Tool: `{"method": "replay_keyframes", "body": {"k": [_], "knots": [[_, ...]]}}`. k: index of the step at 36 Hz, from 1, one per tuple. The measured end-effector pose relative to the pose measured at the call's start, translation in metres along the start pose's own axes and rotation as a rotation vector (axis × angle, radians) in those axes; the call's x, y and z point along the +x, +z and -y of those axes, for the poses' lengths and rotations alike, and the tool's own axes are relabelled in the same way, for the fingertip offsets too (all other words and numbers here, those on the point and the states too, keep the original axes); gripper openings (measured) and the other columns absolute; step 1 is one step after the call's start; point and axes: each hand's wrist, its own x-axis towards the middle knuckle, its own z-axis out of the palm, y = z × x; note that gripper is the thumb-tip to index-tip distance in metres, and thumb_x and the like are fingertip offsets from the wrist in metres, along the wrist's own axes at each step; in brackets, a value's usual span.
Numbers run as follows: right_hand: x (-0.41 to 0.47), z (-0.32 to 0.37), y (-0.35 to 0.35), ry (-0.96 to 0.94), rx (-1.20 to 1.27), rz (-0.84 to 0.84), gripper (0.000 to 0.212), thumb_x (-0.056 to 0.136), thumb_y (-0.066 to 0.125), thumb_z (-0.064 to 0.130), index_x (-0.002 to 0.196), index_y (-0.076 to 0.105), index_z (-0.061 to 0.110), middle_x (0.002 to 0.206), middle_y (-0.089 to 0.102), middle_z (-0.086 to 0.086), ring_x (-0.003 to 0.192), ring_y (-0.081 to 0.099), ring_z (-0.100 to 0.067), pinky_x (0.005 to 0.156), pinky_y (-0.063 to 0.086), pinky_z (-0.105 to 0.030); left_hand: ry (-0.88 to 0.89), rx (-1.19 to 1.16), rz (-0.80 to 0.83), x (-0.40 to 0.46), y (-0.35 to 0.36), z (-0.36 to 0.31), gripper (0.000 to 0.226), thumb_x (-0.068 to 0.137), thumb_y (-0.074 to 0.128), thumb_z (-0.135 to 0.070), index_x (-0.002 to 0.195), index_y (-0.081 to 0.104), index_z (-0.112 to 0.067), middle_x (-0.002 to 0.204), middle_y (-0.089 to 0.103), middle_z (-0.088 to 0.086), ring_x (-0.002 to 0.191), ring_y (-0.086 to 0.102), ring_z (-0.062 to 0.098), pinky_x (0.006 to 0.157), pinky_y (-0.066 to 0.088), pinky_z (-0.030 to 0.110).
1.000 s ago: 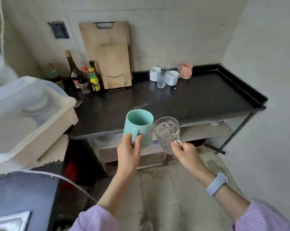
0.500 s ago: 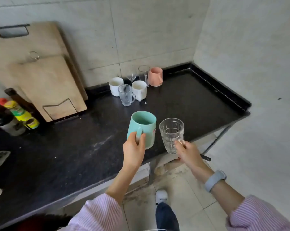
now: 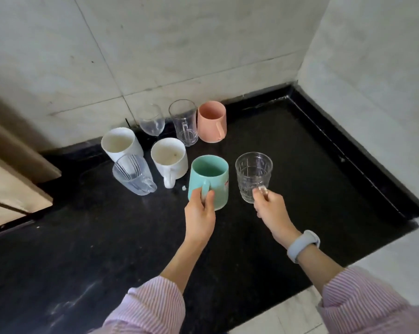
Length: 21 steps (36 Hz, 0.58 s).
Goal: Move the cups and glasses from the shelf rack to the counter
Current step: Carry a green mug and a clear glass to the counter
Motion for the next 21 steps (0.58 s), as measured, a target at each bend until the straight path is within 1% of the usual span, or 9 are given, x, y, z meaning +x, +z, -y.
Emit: {"method": "replay_keyframes", "body": {"k": [4,6,9,11,14,16,18,20,21], "knots": [[0.04,0.006,0.012,-0.015,0.015,-0.019,0.033,0.091,0.047,0.026,0.06,0.044,0.015,0.056,0.04,-0.001,0.052,0.036,-0.013,0.055,0.032,-0.033,0.014,0.019,-0.028,0.031,0.022,0.007,0.019,0.095,0.045,-0.024,0.089,0.049,-0.006,0.064,0.046,-0.006,0.056,0.043,0.006,0.051,0.035,0.016],[0.055,0.007,0.016,-0.026,0.018,-0.015,0.032,0.092,0.046,0.025,0.062,0.045,0.012,0.057,0.04,-0.004,0.054,0.036,-0.015,0.056,0.032,-0.035,0.009,0.01,-0.042,0.042,0.029,0.012,0.02,0.096,0.044,-0.022,0.085,0.048,-0.006,0.062,0.043,-0.006,0.054,0.04,0.006,0.05,0.034,0.015],[0.072,0.006,0.019,-0.033,0.022,0.001,0.029,0.092,0.046,0.024,0.067,0.046,0.009,0.061,0.038,-0.009,0.056,0.035,-0.019,0.058,0.031,-0.038,0.013,0.006,-0.065,0.056,0.037,0.015,0.02,0.096,0.044,-0.02,0.078,0.042,-0.01,0.057,0.037,-0.008,0.049,0.038,0.003,0.046,0.032,0.013],[0.082,0.004,0.021,-0.039,0.033,0.004,0.03,0.092,0.046,0.024,0.066,0.043,0.01,0.06,0.036,-0.008,0.056,0.033,-0.018,0.057,0.03,-0.037,0.024,-0.012,-0.054,0.064,0.042,0.016,0.019,0.096,0.043,-0.02,0.079,0.041,-0.01,0.056,0.036,-0.008,0.049,0.038,0.002,0.047,0.031,0.014],[0.094,0.003,0.024,-0.05,0.052,-0.012,0.033,0.092,0.045,0.025,0.062,0.039,0.012,0.058,0.034,-0.005,0.054,0.032,-0.016,0.054,0.031,-0.032,0.02,-0.048,-0.023,0.074,0.046,0.02,0.017,0.096,0.041,-0.021,0.083,0.041,-0.01,0.059,0.039,-0.006,0.05,0.037,0.005,0.049,0.032,0.016],[0.101,0.005,0.025,-0.055,0.061,-0.018,0.033,0.093,0.045,0.026,0.063,0.04,0.012,0.057,0.035,-0.005,0.055,0.033,-0.017,0.056,0.033,-0.032,0.003,-0.067,-0.012,0.079,0.049,0.022,0.017,0.097,0.039,-0.02,0.084,0.043,-0.01,0.063,0.046,-0.005,0.051,0.041,0.004,0.049,0.035,0.014],[0.107,0.008,0.027,-0.047,0.062,-0.008,0.03,0.093,0.044,0.029,0.069,0.045,0.011,0.06,0.038,-0.005,0.057,0.038,-0.017,0.06,0.038,-0.033,-0.039,-0.109,0.003,0.084,0.052,0.025,0.015,0.097,0.038,-0.019,0.087,0.046,-0.011,0.07,0.055,-0.007,0.056,0.048,-0.003,0.053,0.039,0.009],[0.115,0.012,0.029,-0.035,0.065,0.007,0.029,0.093,0.043,0.029,0.072,0.048,0.009,0.061,0.042,-0.004,0.06,0.044,-0.015,0.069,0.046,-0.036,-0.089,-0.156,0.033,0.089,0.055,0.029,0.012,0.096,0.038,-0.017,0.094,0.049,-0.012,0.08,0.061,-0.01,0.067,0.052,-0.006,0.065,0.042,0.007],[0.119,0.013,0.03,-0.03,0.06,0.011,0.031,0.094,0.043,0.029,0.073,0.049,0.008,0.063,0.045,-0.004,0.062,0.046,-0.014,0.074,0.049,-0.038,-0.107,-0.166,0.046,0.091,0.056,0.031,0.014,0.096,0.038,-0.017,0.097,0.05,-0.011,0.084,0.063,-0.014,0.073,0.053,-0.007,0.07,0.043,0.008]]}}
